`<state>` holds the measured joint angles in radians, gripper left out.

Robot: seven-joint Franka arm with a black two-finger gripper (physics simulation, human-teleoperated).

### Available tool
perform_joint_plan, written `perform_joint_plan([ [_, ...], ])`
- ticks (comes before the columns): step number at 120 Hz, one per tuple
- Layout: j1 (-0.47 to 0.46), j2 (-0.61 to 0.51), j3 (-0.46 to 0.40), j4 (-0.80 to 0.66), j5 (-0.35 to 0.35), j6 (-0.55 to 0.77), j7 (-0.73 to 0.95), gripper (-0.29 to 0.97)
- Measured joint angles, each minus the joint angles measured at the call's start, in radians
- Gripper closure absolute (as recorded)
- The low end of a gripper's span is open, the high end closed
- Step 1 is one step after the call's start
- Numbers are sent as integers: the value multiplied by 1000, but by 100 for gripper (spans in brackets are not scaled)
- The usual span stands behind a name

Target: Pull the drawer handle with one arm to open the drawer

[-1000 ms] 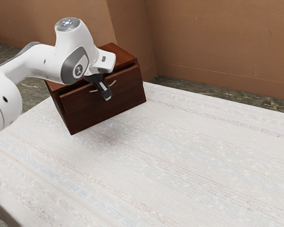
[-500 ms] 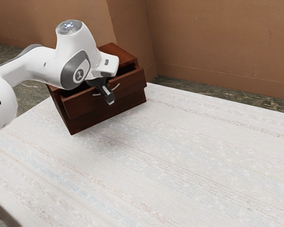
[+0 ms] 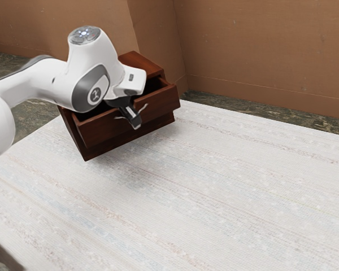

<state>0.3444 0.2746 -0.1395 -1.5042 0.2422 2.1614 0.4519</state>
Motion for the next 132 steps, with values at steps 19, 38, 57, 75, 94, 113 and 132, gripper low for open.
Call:
perform_joint_plan([
  [19,-8,-22,-2,-35,-1,13,-20,33],
  [38,-13,-43,-2,-61,-4,23,-41,39],
  [57,-27,-54,0,-84,-4,30,-67,30],
  [75,-37,-74,1,-106,-7,36,-92,34],
  [94,-45,-99,-1,-129,-8,38,-118,46],
  [113,-52,-109,-2,-146,-4,44,-147,44],
  [132,-56,-115,-1,-160,-4,59,-172,39],
])
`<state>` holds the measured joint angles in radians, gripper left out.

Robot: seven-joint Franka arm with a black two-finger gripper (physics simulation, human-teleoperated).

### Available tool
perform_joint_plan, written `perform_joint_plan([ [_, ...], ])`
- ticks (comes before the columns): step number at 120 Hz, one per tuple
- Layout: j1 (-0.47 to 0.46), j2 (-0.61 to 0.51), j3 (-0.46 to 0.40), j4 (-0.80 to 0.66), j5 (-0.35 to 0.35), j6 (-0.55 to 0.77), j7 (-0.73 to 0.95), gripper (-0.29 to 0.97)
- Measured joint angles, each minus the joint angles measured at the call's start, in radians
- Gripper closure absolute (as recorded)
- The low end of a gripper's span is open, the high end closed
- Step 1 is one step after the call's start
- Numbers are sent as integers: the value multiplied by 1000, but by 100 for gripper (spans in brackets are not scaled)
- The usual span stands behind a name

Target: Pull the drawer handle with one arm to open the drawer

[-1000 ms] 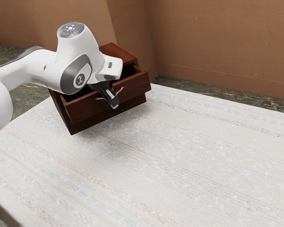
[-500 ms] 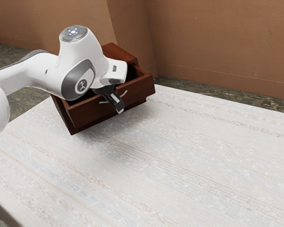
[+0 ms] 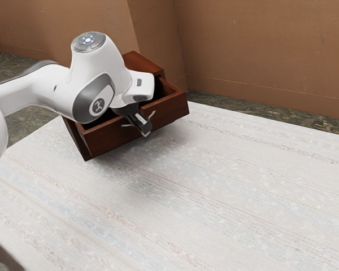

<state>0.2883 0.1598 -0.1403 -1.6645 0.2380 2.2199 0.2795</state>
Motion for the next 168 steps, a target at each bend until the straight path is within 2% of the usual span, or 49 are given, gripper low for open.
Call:
perform_joint_plan([
  [34,-18,-26,3,-40,-4,24,-42,34],
  [55,-24,-43,2,-58,-5,33,-68,44],
  [104,-35,-62,1,-73,-1,36,-111,42],
  [117,-34,-74,1,-72,3,35,-116,47],
  [144,-52,-131,1,-44,34,31,-128,40],
  [156,-79,-164,2,80,19,-87,-215,25],
  [168,-126,-234,16,124,-90,-266,-407,16],
])
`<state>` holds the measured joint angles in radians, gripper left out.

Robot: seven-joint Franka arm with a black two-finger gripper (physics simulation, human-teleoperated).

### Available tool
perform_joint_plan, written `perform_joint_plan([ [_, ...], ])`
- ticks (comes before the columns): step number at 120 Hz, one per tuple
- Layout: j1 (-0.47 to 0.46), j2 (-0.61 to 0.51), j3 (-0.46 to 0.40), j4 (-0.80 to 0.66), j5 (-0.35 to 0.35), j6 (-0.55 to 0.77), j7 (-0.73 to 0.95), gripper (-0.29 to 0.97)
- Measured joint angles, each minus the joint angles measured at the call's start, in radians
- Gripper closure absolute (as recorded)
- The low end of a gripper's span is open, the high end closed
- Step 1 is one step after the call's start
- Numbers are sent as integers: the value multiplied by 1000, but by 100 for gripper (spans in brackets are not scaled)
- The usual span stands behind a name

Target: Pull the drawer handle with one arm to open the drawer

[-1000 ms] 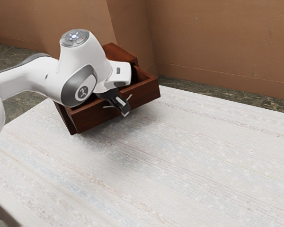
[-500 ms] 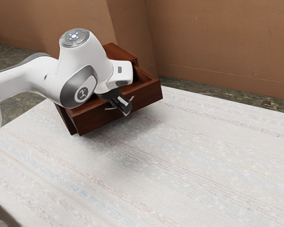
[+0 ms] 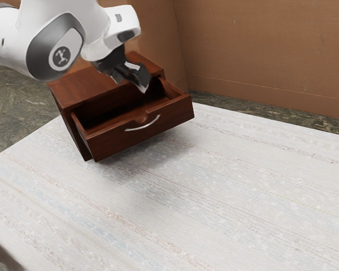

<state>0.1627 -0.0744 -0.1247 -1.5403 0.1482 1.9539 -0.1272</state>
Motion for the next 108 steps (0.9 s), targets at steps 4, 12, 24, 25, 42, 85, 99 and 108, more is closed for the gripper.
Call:
perform_joint_plan([
  [4,-84,-42,60,0,-26,-61,-76,13],
  [12,-238,-87,191,0,-69,-168,-213,10],
  [24,-285,-113,288,-11,-95,-308,-393,6],
  [25,-283,-113,292,-13,-96,-317,-406,6],
  [42,-247,-125,276,-60,-109,-429,-612,3],
  [85,-215,-128,260,-109,-123,-516,-957,1],
  [99,-202,-128,260,-109,-124,-524,-1032,0],
  [108,-200,-128,260,-109,-125,-526,-1073,0],
])
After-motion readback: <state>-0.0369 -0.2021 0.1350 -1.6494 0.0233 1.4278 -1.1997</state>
